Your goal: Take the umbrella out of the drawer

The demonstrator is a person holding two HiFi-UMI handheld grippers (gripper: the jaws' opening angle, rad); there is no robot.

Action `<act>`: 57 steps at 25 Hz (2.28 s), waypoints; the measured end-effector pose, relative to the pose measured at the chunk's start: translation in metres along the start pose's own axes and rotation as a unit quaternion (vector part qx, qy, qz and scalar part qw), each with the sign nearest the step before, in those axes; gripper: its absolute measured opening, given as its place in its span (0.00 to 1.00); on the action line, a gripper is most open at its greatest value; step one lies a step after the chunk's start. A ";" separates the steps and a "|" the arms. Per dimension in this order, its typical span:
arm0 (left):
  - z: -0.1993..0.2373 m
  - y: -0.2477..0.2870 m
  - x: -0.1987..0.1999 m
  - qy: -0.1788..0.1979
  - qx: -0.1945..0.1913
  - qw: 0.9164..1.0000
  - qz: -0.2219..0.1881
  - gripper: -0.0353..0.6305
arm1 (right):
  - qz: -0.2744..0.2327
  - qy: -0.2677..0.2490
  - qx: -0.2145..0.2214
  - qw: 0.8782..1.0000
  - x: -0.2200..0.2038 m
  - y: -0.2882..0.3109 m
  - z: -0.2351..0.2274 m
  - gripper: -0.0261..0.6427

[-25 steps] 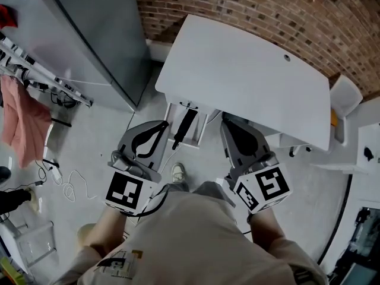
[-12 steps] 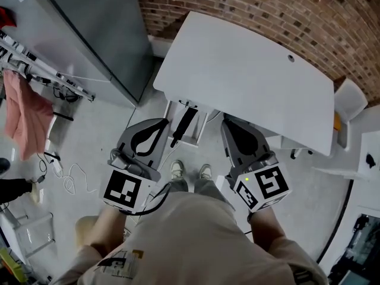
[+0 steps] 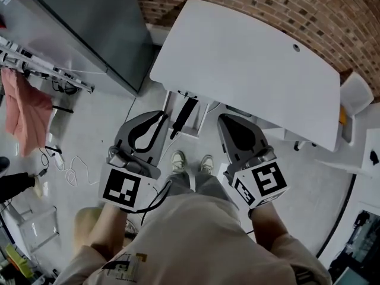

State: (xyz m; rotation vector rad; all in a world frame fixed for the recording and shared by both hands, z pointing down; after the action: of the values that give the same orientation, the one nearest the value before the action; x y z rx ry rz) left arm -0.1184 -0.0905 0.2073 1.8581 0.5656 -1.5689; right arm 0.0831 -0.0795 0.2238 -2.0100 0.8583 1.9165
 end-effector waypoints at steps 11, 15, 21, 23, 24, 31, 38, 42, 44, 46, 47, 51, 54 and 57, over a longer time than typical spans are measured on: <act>0.018 0.040 -0.067 -0.019 0.015 0.998 0.057 0.26 | 0.016 -0.011 0.016 1.000 -0.046 0.042 -0.017 0.05; 0.023 0.057 -0.103 -0.032 0.019 0.996 0.083 0.29 | 0.028 0.002 0.017 0.999 -0.074 0.060 -0.027 0.05; 0.036 0.080 -0.168 -0.050 0.049 0.993 0.095 0.32 | 0.056 0.031 0.019 0.998 -0.132 0.087 -0.042 0.05; 0.040 0.085 -0.194 -0.061 0.061 0.991 0.103 0.32 | 0.063 0.048 0.015 0.997 -0.154 0.097 -0.047 0.05; 0.040 0.089 -0.207 -0.063 0.062 0.990 0.111 0.32 | 0.067 0.055 0.011 0.996 -0.165 0.101 -0.049 0.05; 0.040 0.119 -0.289 -0.071 0.036 0.984 0.159 0.32 | 0.094 0.075 -0.001 0.993 -0.234 0.130 -0.061 0.05; 0.035 0.150 -0.371 -0.077 0.044 0.978 0.191 0.42 | 0.118 0.084 -0.008 0.989 -0.299 0.150 -0.072 0.05; 0.026 0.169 -0.434 -0.080 0.040 0.972 0.215 0.43 | 0.123 0.091 -0.009 0.988 -0.339 0.161 -0.081 0.05; 0.022 0.175 -0.464 -0.100 0.036 0.967 0.230 0.44 | 0.128 0.090 -0.008 0.988 -0.356 0.167 -0.085 0.05; 0.020 0.181 -0.491 -0.114 0.030 0.962 0.247 0.44 | 0.132 0.088 -0.007 0.987 -0.369 0.172 -0.089 0.05; 0.018 0.185 -0.505 -0.116 0.026 0.959 0.257 0.44 | 0.134 0.087 -0.006 0.987 -0.375 0.175 -0.091 0.05; 0.007 0.199 -0.560 -0.123 0.005 0.950 0.288 0.45 | 0.140 0.081 0.000 0.987 -0.401 0.184 -0.097 0.05; 0.000 0.210 -0.589 -0.142 -0.004 0.942 0.305 0.45 | 0.145 0.080 0.002 0.986 -0.420 0.187 -0.103 0.05; -0.005 0.220 -0.616 -0.151 -0.006 0.936 0.317 0.45 | 0.148 0.084 -0.001 0.985 -0.437 0.189 -0.110 0.05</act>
State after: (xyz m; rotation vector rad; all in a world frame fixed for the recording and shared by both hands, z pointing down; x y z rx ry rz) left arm -0.0866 -0.1973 0.8516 1.5262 -0.1597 -1.3481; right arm 0.0821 -0.1816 0.7014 -2.1720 1.2623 1.9087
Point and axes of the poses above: the fingertips, and each gripper's own axes: y forward along the fingers, z to its left, x out of its top, the point moved 8 cm from there along -y, backward along the fingers, and after that the axes turned 5 degrees about -z, right-handed, at the moved point
